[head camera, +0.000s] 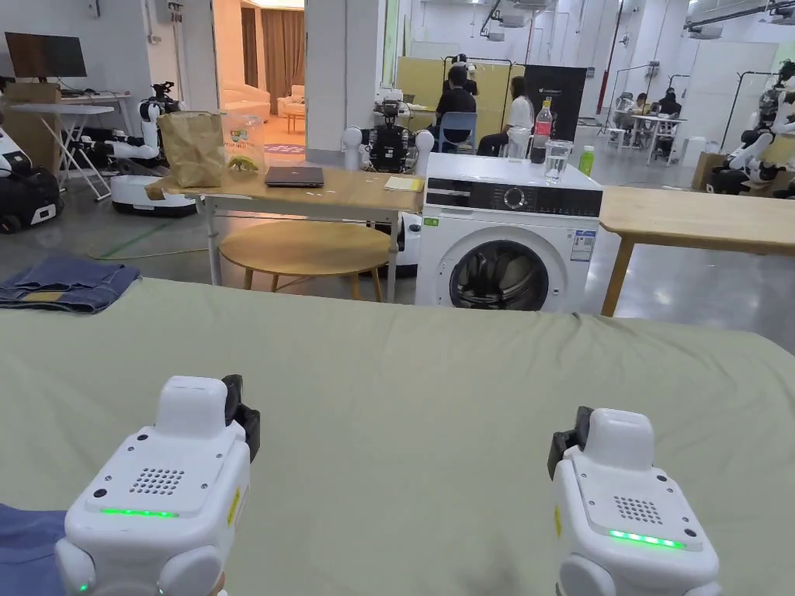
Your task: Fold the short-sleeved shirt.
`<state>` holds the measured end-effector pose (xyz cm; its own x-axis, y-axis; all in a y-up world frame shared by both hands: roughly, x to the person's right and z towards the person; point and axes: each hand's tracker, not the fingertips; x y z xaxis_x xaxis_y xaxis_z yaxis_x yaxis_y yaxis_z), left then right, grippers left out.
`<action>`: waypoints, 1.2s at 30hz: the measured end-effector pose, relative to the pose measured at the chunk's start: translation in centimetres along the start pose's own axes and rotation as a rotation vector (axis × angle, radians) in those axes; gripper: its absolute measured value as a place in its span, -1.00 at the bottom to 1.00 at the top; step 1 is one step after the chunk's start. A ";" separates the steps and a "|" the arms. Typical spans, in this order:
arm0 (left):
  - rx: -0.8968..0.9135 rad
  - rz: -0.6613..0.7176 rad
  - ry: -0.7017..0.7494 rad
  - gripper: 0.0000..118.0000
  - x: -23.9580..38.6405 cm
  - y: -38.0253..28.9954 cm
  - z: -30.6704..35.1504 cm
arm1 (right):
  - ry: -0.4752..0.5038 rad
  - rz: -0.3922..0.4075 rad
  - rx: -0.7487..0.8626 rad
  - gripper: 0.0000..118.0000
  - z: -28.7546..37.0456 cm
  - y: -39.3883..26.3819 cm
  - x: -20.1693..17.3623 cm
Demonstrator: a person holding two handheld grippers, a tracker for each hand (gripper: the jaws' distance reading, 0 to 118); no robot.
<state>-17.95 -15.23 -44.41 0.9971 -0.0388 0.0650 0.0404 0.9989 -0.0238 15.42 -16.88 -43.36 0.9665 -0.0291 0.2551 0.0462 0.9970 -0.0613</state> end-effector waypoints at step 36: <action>-0.772 0.336 0.204 -0.66 -23.6 -5.4 4.9 | 0.461 0.105 -0.113 -1.00 3.1 -1.7 -18.9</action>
<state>-41.98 -19.58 -40.89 0.9531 0.1771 -0.2454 -0.2998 0.6638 -0.6852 -3.68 -17.85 -45.12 0.9774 0.0176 -0.2105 -0.0553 0.9831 -0.1746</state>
